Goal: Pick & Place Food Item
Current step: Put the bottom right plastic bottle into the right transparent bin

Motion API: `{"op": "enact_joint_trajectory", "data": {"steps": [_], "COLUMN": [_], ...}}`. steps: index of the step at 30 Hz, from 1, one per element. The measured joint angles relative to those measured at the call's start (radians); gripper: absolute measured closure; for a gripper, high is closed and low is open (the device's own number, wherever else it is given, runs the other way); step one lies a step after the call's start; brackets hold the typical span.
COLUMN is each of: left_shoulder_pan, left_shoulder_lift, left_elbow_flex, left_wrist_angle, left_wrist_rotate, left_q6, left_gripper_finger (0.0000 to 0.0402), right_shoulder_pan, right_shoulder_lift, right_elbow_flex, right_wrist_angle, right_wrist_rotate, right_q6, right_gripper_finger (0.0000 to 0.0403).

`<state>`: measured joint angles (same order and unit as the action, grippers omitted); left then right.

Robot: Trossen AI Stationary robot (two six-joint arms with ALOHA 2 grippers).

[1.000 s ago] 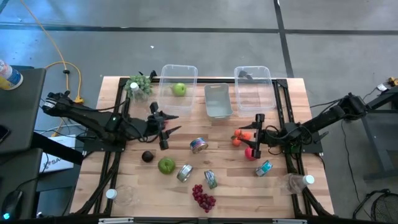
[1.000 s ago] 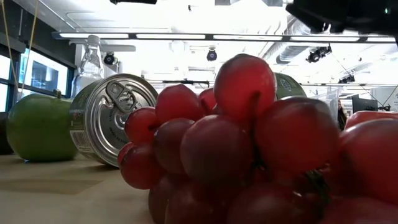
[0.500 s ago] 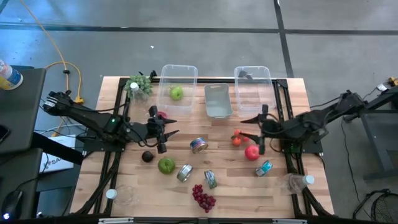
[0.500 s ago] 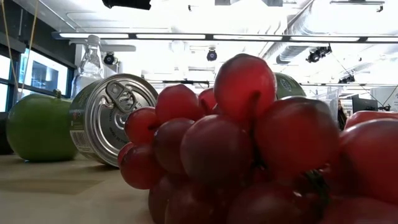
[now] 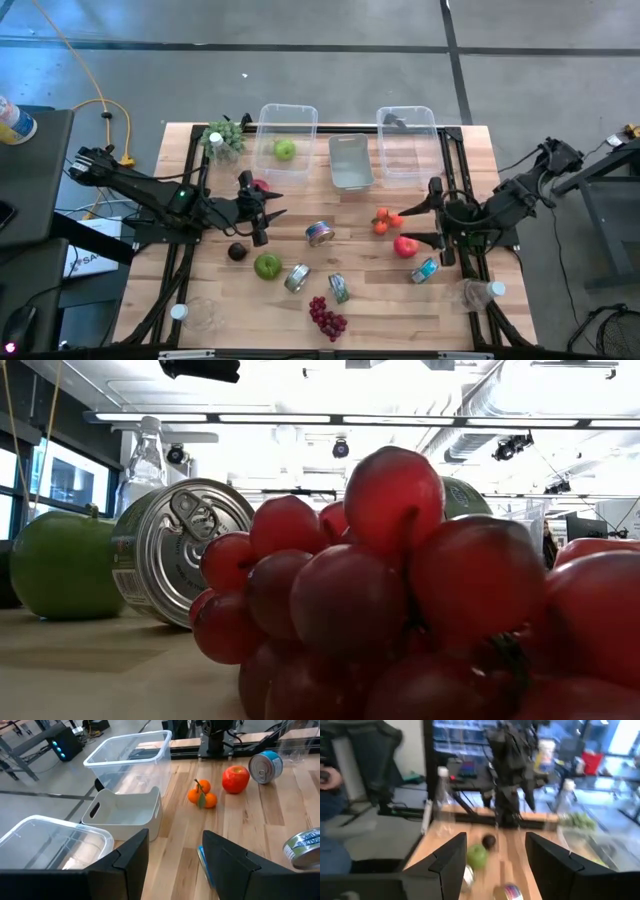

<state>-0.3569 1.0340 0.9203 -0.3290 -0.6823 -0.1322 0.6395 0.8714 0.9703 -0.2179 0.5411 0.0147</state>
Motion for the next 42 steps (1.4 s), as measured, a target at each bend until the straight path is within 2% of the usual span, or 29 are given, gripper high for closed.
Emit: {"op": "enact_joint_trajectory", "data": {"steps": [3,9,15,21,23,25,27,29,34,38,42], "left_shoulder_pan": [0.0,0.0,0.0,0.0,0.0,0.0,0.0,0.0,0.0,0.0,0.0], "left_shoulder_lift": [0.0,0.0,0.0,0.0,0.0,0.0,0.0,0.0,0.0,0.0,0.0], "left_elbow_flex": [0.0,0.0,0.0,0.0,0.0,0.0,0.0,0.0,0.0,0.0,0.0], "left_wrist_angle": [0.0,0.0,-0.001,-0.003,-0.003,-0.003,-0.003,-0.003,-0.003,-0.003,-0.002], "left_wrist_rotate": [0.0,0.0,0.0,0.0,0.0,0.0,0.0,0.0,0.0,0.0,0.0], "left_q6": [0.001,0.004,0.003,0.003,0.003,0.0,0.0,0.0,0.0,0.0,-0.015], "left_gripper_finger": [0.0224,0.0224,0.0224,0.0224,0.0224,0.0224,0.0224,0.0224,0.0224,0.0224,0.0224], "right_shoulder_pan": [0.0,0.0,0.0,0.0,0.005,0.03,0.067,0.101,0.143,0.141,0.129], "right_shoulder_lift": [0.002,0.002,0.013,0.016,0.018,0.021,0.022,0.034,0.142,0.263,0.362], "right_elbow_flex": [0.0,0.0,0.0,-0.001,0.0,0.022,0.086,0.173,0.393,0.56,0.714], "right_wrist_angle": [0.044,0.043,0.044,0.011,-0.017,-0.057,-0.16,-0.302,-0.641,-0.919,-1.211], "right_wrist_rotate": [-0.03,-0.018,-0.046,0.002,0.042,0.127,0.218,0.257,0.266,0.17,0.004], "right_q6": [-0.041,-0.08,-0.123,-0.01,0.004,0.034,0.097,0.197,0.456,0.662,0.991], "right_gripper_finger": [0.0209,0.0195,0.0113,0.0018,0.0007,0.0013,0.0024,0.0035,0.0051,0.0055,0.0061]}}
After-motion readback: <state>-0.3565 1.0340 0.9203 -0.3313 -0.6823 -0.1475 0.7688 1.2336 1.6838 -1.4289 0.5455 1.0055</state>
